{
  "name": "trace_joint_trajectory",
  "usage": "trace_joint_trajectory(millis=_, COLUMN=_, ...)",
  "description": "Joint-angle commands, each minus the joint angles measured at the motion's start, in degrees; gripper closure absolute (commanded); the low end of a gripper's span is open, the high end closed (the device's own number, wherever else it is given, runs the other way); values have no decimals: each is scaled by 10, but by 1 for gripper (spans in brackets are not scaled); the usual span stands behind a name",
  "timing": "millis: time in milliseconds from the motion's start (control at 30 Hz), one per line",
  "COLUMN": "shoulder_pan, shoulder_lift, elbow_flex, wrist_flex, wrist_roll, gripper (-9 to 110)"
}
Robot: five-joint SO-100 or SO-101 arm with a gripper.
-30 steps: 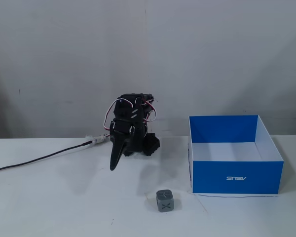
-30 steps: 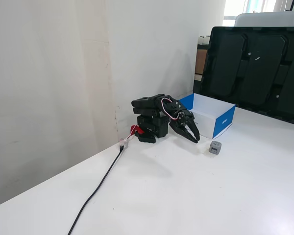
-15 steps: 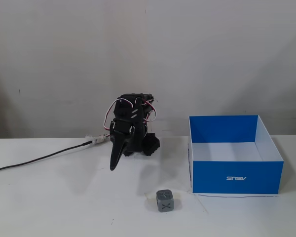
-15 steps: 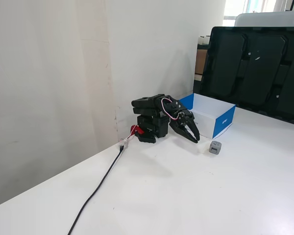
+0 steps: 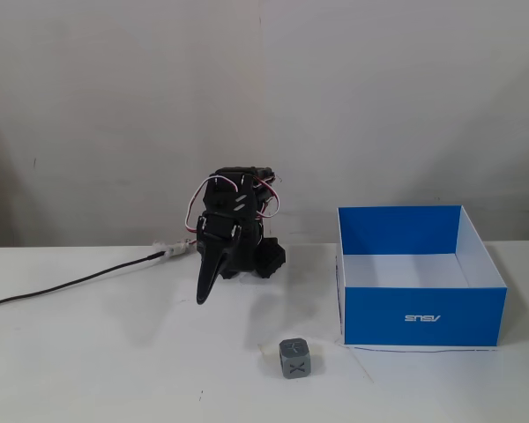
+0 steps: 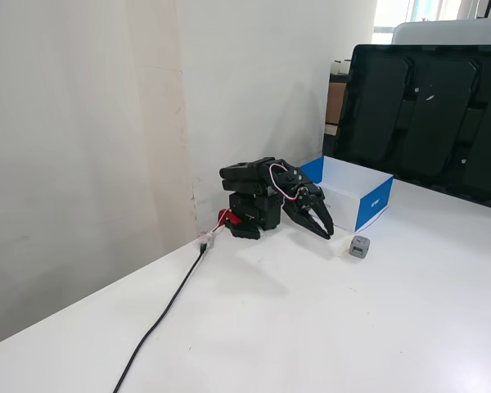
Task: Pick the gray block and keep it in the box.
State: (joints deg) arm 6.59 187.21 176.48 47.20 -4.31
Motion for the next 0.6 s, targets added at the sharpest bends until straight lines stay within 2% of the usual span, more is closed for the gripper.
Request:
trace_joint_trajectory(millis=0, shoulder_pan=-3, shoulder_lift=93, elbow_flex=33, wrist_flex=-14, wrist_roll=-4, gripper=101)
trace_joint_trajectory(millis=567, shoulder_pan=3, shoulder_lift=93, elbow_flex=33, wrist_flex=-14, wrist_roll=2, gripper=101)
